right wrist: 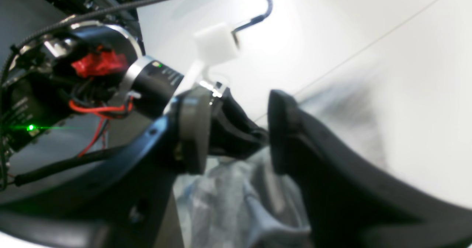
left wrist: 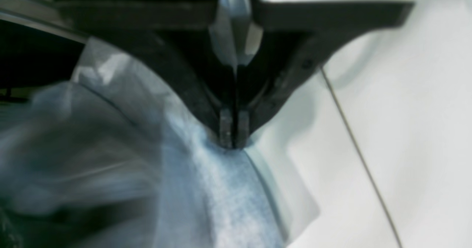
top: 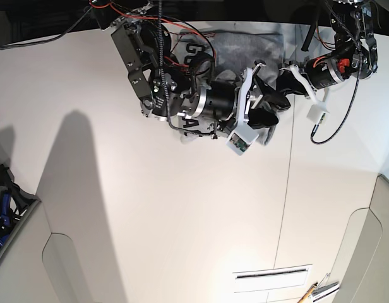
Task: Fold the T-shirt properly
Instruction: 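Grasp the collar end with the right gripper and fold it over the stack, then release the shirt and lift both grippers away from the folded bundle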
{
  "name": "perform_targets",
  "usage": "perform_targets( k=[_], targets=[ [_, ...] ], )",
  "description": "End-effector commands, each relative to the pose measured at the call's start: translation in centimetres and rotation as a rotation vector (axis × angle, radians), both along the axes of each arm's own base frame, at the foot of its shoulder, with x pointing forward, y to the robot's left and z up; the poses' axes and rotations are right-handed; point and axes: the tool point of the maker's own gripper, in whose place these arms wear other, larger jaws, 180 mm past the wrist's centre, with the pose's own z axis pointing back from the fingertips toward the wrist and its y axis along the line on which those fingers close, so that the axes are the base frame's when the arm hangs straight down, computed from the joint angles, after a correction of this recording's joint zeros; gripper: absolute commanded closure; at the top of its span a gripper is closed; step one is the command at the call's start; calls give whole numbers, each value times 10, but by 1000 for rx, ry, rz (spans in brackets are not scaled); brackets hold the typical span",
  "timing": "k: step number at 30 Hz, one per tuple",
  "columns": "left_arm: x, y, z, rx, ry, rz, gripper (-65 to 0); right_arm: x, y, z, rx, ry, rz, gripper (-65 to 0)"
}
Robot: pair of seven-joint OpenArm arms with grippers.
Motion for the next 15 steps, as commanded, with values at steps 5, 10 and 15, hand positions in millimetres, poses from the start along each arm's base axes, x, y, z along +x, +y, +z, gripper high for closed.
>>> perform_targets(
  k=[5, 10, 15],
  targets=[
    [-1, 7, -1, 37, 8, -12, 0, -3, 8, 19, 67, 11, 34, -270],
    [-1, 7, -1, 37, 8, -12, 0, -6, 10, 27, 113, 34, 47, -270],
    [-1, 7, -1, 38, 8, -12, 0, 8, -1, 27, -20, -83, 32, -269]
  ],
)
